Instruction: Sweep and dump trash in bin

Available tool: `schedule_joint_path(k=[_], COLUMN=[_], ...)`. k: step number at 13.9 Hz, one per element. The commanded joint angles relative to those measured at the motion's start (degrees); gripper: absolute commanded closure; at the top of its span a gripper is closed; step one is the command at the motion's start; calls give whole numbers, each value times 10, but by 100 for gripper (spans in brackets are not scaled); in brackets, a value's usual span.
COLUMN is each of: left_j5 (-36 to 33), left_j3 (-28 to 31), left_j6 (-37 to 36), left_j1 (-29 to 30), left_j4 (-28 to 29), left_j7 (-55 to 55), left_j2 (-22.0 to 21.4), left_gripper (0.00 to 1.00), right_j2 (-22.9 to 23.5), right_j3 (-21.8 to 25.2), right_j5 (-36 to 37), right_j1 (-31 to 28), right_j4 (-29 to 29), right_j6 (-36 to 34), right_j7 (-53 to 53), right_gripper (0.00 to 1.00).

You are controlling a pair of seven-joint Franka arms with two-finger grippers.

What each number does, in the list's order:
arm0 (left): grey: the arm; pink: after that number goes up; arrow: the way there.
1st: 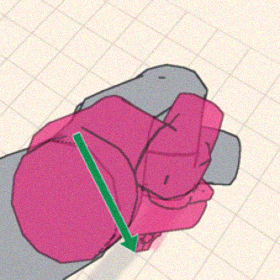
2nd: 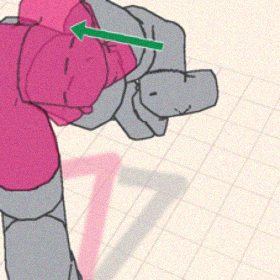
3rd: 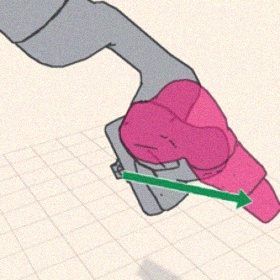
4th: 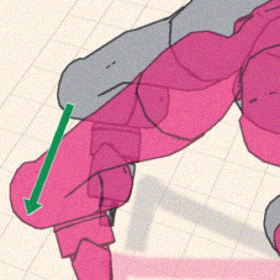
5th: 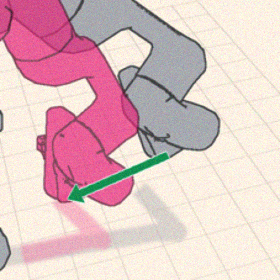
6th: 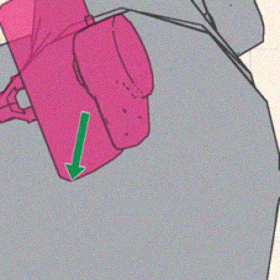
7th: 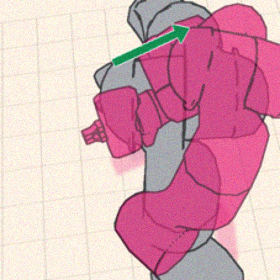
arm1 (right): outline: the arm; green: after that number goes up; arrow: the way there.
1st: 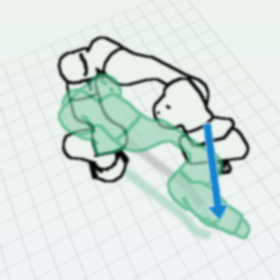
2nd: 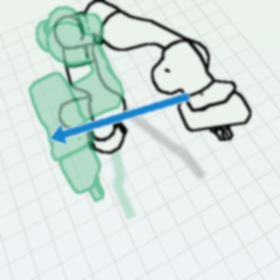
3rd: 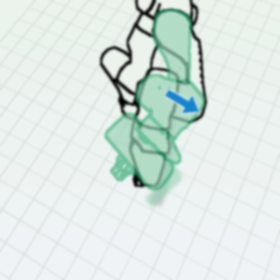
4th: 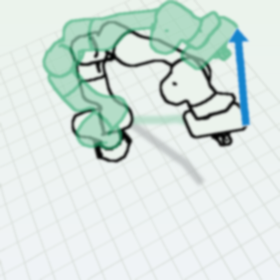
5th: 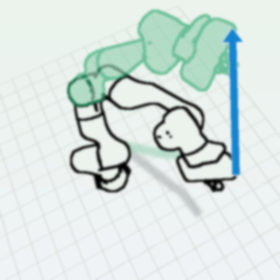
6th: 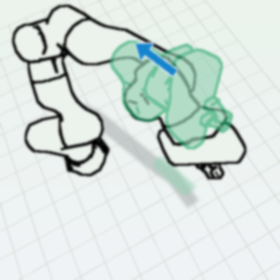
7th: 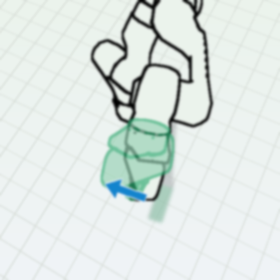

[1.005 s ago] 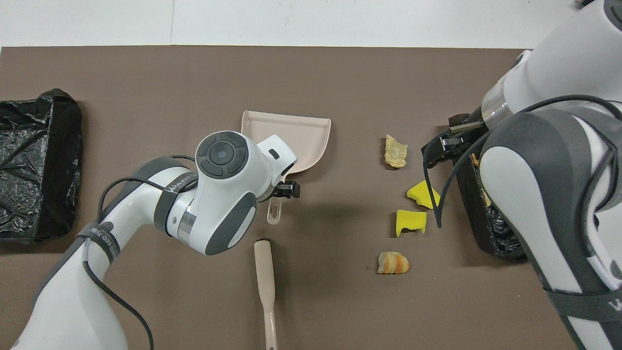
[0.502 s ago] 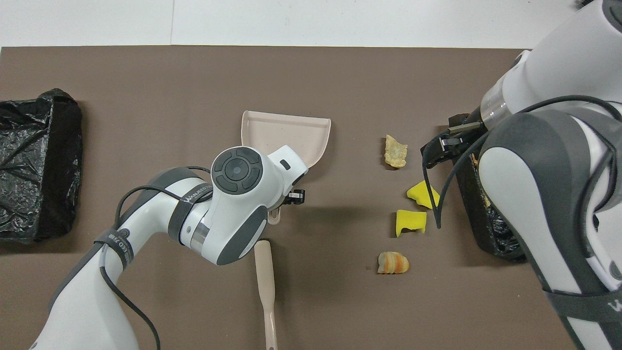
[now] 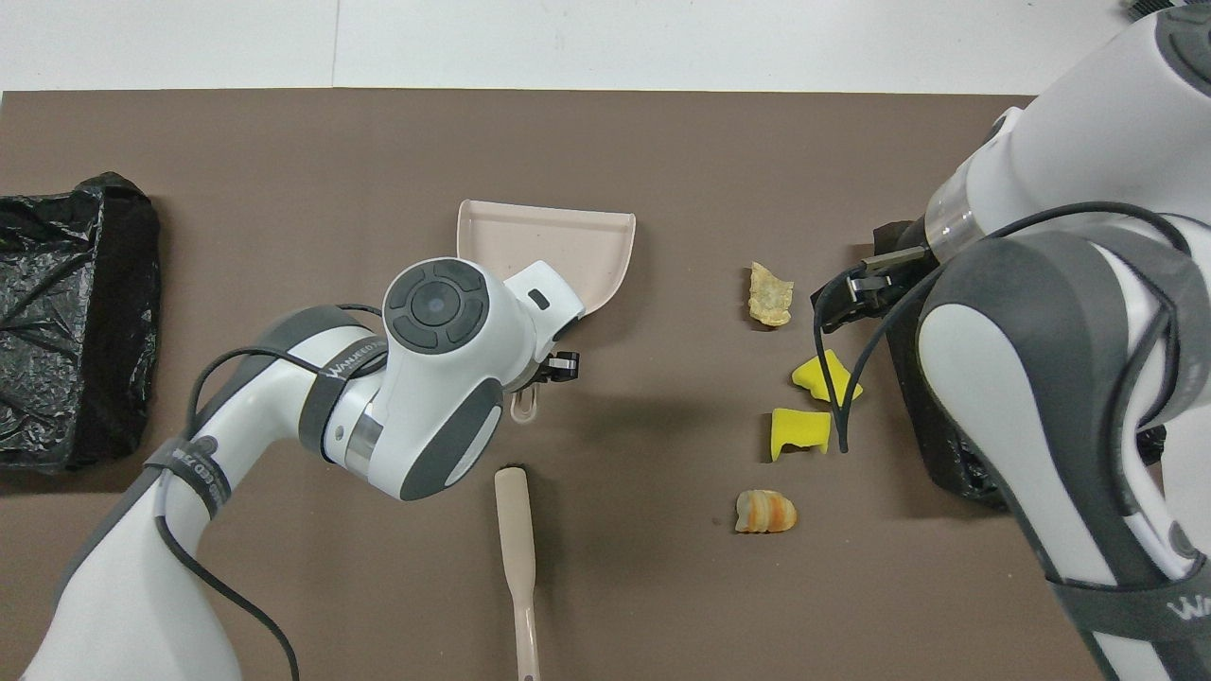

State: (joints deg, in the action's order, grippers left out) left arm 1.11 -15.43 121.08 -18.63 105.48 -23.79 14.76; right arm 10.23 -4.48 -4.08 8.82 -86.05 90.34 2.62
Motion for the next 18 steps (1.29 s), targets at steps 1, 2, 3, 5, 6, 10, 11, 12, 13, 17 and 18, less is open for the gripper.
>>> schedule_joint_path(k=[1, 2, 3, 5, 6, 10, 11, 12, 13, 17, 18], left_j5=[-4, -7, -9, -10, -10, -58, -76, -88, -88, -82, -82], left_j3=[3, 3, 3, 4, 3, 4, 4, 4, 4, 4, 4], left_j6=[-72, -94, -108, -102, -102, -84, -81, -72, -61, -61, -62], left_j1=[43, 67, 91, 140, 175, 241, 250, 257, 276, 314, 316], left_j4=[-46, -61, -71, -70, -71, -73, -76, -76, -75, -70, -64], left_j7=[87, 121, 155, 252, 323, 542, 592, 645, 692, 856, 866], left_j2=[-10, -9, -8, -5, -4, 7, 7, 8, 11, 12, 12], left_gripper=[100, 100, 100, 100, 100, 100, 100, 100, 100, 100, 100], right_j2=[-47, -44, -44, -44, -44, -47, -42, -39, -37, 18, 23], right_j3=[-5, -5, -5, -5, -5, -5, -5, -5, -5, -5, -5], right_j5=[-5, -5, -6, -10, -19, -55, -56, -56, -56, -54, -54], right_j1=[31, 52, 74, 126, 151, 220, 247, 268, 295, 389, 399], right_j4=[-84, -88, -95, -124, -140, -168, -179, -198, -219, -228, -236], right_j6=[50, 51, 55, 101, 123, 149, 161, 199, 234, 258, 260], right_j7=[-4, -2, 12, 124, 162, 229, 264, 301, 326, 409, 423], right_gripper=[0, 0, 0, 0, 0, 0, 0, 0, 0, 0, 0])
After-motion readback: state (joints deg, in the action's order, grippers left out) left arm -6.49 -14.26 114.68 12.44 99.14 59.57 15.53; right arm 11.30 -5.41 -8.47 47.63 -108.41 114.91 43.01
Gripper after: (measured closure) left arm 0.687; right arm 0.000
